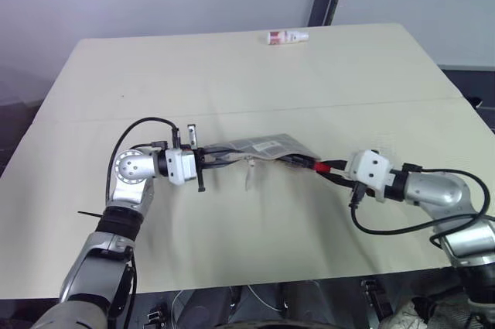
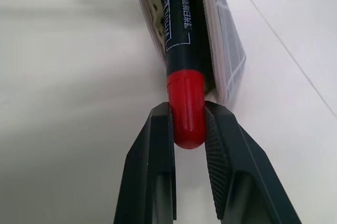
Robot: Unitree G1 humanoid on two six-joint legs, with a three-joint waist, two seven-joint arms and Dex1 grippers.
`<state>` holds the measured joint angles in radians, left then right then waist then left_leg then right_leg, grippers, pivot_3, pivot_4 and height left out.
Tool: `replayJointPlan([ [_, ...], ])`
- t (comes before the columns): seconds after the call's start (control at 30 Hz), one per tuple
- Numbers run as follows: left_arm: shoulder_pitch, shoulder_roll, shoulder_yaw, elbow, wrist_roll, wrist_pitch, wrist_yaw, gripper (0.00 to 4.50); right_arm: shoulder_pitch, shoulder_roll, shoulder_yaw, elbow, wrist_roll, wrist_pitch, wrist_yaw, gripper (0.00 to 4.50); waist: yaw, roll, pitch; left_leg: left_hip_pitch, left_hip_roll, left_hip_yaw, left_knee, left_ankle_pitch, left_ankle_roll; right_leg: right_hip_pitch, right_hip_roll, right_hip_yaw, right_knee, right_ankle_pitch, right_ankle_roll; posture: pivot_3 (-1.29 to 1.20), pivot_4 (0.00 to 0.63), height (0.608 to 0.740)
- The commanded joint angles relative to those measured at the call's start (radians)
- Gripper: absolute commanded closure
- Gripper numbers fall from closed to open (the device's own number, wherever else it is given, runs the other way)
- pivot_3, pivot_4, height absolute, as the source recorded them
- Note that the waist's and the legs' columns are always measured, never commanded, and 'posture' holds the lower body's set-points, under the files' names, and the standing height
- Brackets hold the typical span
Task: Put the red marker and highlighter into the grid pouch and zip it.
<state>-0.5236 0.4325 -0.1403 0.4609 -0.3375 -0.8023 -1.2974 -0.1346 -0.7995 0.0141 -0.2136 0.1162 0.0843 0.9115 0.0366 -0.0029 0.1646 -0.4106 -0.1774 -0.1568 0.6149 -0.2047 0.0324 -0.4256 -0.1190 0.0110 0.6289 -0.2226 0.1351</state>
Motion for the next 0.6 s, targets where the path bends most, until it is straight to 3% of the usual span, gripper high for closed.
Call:
replayJointPlan([
  [0.03,0.006,-0.004,0.005,-0.045,-0.025,-0.009,-0.003,4.5,-0.049,0.023,0.035,-0.026,-0.017,-0.046,0.003,4.25,0.0,0.0,0.0,0.0,0.0,0.0,0.0,0.0,0.0,0.0,0.0,0.0,0.0,0.0,0.0,0.0,0.15,0.74],
  [0.17,0.018,-0.018,-0.011,-0.057,-0.036,-0.004,-0.028,4.5,-0.103,0.047,0.115,-0.019,-0.061,-0.087,0.023,4.25,0.001,0.0,0.0,0.0,0.0,0.0,0.0,0.0,0.0,0.0,0.0,0.0,0.0,0.0,0.001,0.0,0.15,0.74],
  [0.4,0.013,-0.026,-0.009,-0.037,-0.045,-0.006,-0.065,4.5,-0.113,0.075,0.146,-0.027,-0.078,-0.102,0.011,4.25,0.002,0.0,0.0,0.0,0.0,0.0,0.0,0.0,0.0,0.0,0.001,0.0,0.0,0.0,0.001,0.0,0.15,0.74],
  [0.43,0.012,-0.027,-0.008,-0.032,-0.044,-0.008,-0.067,4.5,-0.107,0.072,0.137,-0.031,-0.068,-0.096,0.016,3.21,0.002,0.0,0.0,0.0,0.0,0.0,0.0,0.0,0.0,0.0,0.001,0.0,0.0,0.0,0.001,0.0,0.15,0.74],
  [0.6,0.023,-0.028,0.004,-0.013,-0.027,-0.012,-0.051,4.5,-0.054,0.041,0.017,-0.089,-0.004,-0.024,-0.007,1.03,0.004,0.0,0.0,0.0,0.0,0.0,0.0,0.0,0.0,0.0,0.001,0.0,0.0,0.0,0.0,0.0,0.15,0.74],
])
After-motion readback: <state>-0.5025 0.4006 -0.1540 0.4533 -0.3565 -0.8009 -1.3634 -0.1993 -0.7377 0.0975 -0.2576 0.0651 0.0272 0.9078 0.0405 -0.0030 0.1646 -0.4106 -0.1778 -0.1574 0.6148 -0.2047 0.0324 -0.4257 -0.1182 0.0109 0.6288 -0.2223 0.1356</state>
